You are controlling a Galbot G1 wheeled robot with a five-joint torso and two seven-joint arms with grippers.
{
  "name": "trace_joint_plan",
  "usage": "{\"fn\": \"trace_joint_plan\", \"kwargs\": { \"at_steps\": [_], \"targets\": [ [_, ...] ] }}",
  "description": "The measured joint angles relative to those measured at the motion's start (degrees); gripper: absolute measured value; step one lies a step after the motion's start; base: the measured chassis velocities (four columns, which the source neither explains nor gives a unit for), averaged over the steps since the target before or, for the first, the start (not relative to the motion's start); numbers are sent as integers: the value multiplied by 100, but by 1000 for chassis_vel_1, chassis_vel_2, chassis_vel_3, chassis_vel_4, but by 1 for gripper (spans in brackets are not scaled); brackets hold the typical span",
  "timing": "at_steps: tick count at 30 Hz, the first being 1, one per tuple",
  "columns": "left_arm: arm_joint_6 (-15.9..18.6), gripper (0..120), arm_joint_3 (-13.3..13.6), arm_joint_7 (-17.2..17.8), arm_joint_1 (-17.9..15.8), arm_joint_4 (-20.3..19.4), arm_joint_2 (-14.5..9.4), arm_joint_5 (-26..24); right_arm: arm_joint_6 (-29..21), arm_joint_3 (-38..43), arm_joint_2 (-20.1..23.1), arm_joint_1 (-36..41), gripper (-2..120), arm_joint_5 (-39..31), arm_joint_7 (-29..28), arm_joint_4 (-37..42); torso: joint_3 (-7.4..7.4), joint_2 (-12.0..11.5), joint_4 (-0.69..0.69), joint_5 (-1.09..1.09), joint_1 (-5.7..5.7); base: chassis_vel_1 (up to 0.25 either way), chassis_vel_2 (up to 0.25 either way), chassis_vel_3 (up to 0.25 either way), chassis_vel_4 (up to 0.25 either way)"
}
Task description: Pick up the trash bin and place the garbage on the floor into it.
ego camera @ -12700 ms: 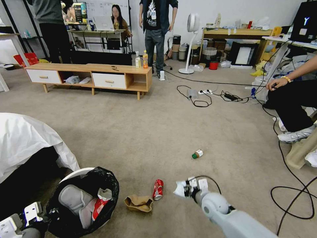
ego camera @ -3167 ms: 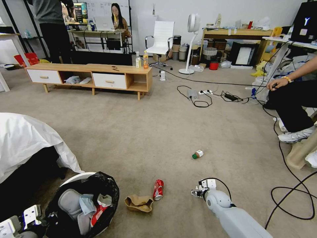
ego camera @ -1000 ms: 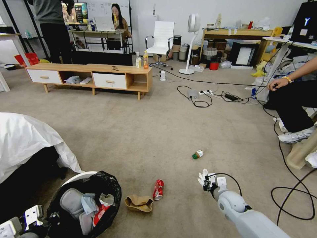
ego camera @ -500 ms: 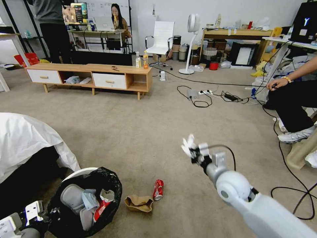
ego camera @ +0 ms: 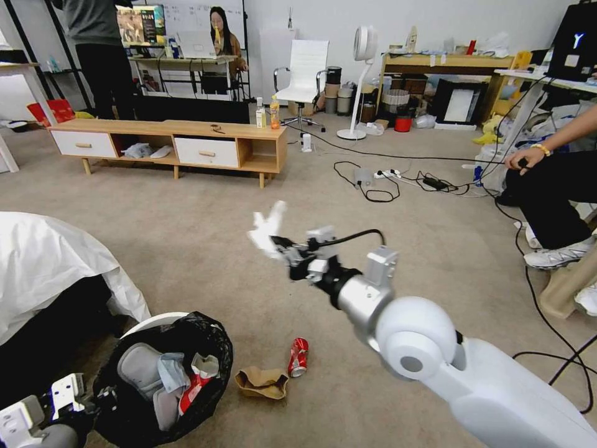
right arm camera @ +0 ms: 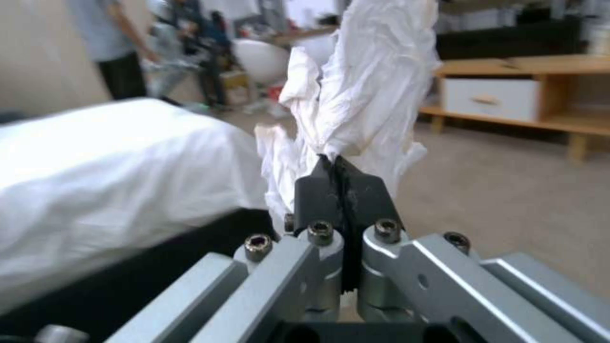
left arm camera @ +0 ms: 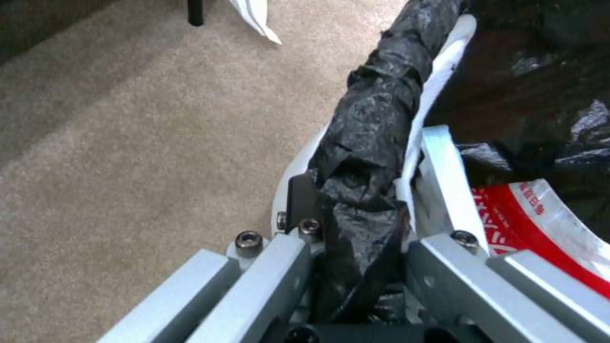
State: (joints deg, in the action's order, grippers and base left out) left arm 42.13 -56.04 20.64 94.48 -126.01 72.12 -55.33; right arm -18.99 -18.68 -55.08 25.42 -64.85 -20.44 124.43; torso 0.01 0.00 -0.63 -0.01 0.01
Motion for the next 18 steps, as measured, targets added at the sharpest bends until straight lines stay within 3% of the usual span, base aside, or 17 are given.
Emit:
{"fn": "trace_joint_plan", "kwargs": {
  "at_steps": [9, 18],
  "targets": [
    [0, 1, 20, 1, 6, 7, -88, 16, 157, -719, -398, -798, 0, -389, 121, -125, 0, 0, 1, -1, 0, 0, 0, 0, 0],
    [0, 1, 20, 4, -39, 37, -165, -5, -211, -1389, -732, -1173, 0, -972, -309, -214, 0, 0, 1, -1, 0, 0, 0, 0, 0]
  ]
}}
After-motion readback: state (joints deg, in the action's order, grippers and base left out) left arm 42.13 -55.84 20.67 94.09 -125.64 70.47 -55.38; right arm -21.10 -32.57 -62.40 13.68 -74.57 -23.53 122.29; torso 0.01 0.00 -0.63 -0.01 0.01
